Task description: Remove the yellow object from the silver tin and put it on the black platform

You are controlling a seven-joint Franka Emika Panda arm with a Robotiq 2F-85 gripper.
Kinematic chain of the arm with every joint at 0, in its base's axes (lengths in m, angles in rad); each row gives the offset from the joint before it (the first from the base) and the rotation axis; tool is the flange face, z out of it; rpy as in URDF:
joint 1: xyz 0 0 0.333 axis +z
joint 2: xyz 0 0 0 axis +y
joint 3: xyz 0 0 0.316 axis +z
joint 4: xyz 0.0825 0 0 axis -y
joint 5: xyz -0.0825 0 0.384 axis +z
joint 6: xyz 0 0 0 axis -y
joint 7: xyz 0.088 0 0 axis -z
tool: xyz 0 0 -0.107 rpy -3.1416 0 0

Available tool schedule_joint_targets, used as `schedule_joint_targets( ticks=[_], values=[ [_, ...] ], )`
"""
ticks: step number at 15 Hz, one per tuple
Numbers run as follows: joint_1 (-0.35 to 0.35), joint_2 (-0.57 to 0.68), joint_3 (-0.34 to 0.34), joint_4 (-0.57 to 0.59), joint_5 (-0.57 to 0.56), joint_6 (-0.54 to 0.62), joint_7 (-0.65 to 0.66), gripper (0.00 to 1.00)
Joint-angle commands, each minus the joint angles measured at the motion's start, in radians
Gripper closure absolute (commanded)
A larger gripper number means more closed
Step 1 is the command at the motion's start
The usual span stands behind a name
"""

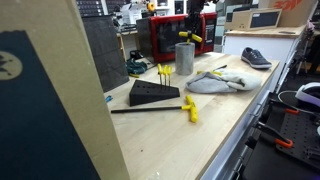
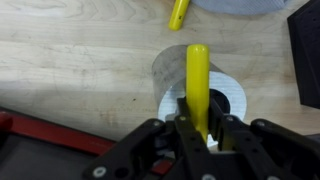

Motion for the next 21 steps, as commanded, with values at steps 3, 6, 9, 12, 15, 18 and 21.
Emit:
schedule_joint_targets(
  ticks=[3,6,9,12,15,18,21],
  values=[
    [-0.008,-0.103,0.004,0.052,0.020,-0.100,0.114,0.94],
    [-0.006,-0.119,0.003,0.119,0.054,-0.231,0.231,0.94],
    [-0.005,-0.125,0.004,0.195,0.096,-0.361,0.335,0.94],
    [0.000,-0.109,0.010,0.268,0.109,-0.441,0.432,0.94],
    [0.013,-0.095,0.026,0.319,0.131,-0.521,0.521,0.94],
    [0.029,-0.069,0.047,0.357,0.151,-0.564,0.603,0.94],
    [0.044,-0.026,0.066,0.381,0.169,-0.572,0.674,0.94]
  ],
)
